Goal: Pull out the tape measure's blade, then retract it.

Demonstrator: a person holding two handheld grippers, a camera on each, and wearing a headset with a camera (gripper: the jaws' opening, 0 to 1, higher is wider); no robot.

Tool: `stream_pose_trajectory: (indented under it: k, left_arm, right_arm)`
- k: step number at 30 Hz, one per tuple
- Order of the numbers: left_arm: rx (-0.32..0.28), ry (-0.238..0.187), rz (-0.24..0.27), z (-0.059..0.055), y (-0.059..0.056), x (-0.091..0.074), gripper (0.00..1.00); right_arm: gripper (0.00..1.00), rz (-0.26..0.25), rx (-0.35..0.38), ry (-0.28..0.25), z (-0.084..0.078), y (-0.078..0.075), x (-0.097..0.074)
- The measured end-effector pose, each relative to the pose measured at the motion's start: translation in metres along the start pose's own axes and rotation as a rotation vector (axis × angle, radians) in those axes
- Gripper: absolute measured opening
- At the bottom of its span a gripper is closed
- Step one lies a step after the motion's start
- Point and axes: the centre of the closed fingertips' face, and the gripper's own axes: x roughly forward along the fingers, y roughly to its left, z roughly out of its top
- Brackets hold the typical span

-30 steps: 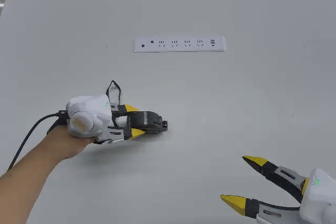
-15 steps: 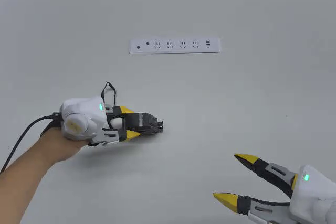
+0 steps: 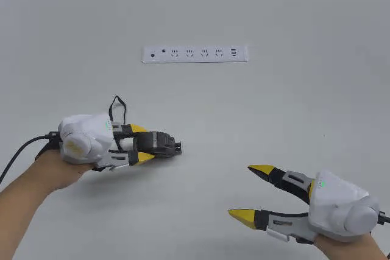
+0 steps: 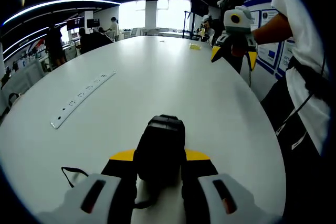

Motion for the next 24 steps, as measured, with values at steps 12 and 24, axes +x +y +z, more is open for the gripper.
stream_pose_trajectory:
  k: [12,24]
  left_arm:
    - [0.002,-0.003,-0.004,-0.003,0.002,0.001,0.29]
    - [0.003,0.0,-0.004,-0.001,0.001,0.001,0.29]
  right_arm:
    - [0.52,0.037,-0.051,0.005,0.007,-0.018,0.02]
    - [0.49,0.07,-0.134,0.042,0.004,-0.031,0.046]
